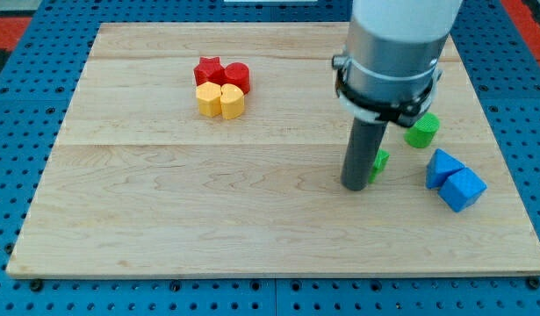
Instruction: Move the blue blocks between the green blocks
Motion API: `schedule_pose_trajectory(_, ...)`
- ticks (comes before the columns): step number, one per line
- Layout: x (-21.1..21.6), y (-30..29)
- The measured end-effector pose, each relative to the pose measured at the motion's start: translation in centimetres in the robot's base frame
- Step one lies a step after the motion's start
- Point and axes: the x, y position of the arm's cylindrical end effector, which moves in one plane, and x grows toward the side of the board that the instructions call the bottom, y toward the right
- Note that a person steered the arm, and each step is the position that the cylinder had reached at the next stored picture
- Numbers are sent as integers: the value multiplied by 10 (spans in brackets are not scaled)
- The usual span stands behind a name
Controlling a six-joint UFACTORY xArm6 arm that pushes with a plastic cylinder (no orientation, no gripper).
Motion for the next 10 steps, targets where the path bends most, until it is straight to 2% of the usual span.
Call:
schedule_pose_trajectory(1, -3, 26)
schedule_pose_trajectory(2, 73, 38)
schedule_pose_trajectory(3, 98, 152)
schedule_pose_trajectory(7, -1, 95)
schedule_pose_trajectory(9, -30, 101)
schedule_pose_trajectory(10, -25, 138)
